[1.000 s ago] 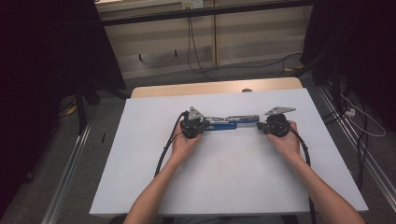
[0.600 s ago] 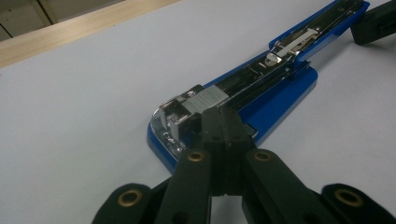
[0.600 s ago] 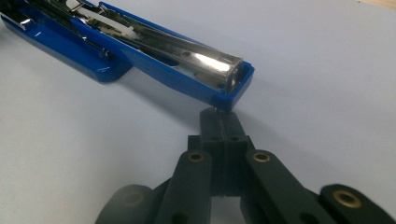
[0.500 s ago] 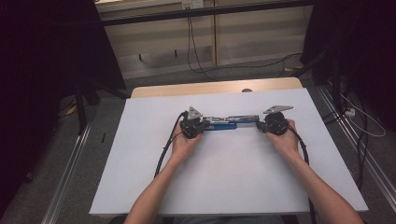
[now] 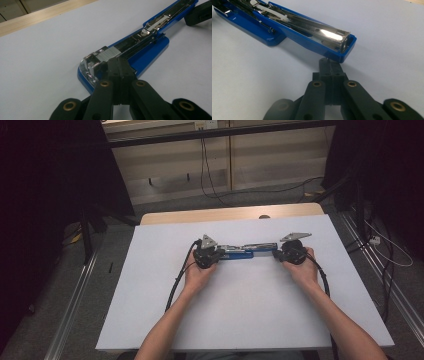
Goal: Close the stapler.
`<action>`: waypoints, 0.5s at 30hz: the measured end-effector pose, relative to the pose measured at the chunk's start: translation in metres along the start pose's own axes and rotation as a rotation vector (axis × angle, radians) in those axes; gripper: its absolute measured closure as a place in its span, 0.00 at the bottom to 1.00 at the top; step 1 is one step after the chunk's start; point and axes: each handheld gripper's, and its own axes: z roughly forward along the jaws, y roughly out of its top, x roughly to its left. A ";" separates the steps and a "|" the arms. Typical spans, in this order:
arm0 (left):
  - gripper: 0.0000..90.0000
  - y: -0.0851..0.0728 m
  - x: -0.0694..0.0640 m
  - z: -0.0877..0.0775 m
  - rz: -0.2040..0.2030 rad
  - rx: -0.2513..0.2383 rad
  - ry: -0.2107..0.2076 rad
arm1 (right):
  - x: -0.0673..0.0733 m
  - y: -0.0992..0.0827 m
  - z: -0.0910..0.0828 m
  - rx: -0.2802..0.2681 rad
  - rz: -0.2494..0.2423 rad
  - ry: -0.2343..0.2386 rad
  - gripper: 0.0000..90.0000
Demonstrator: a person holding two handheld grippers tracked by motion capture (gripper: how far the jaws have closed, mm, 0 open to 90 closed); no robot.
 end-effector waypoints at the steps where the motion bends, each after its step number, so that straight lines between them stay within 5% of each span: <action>1: 1.00 0.000 0.000 0.000 0.000 0.000 0.000 | 0.000 0.000 0.000 -0.001 0.001 0.001 1.00; 15: 1.00 0.000 -0.001 0.000 0.022 0.005 0.017 | 0.000 0.002 -0.004 -0.032 -0.005 -0.008 1.00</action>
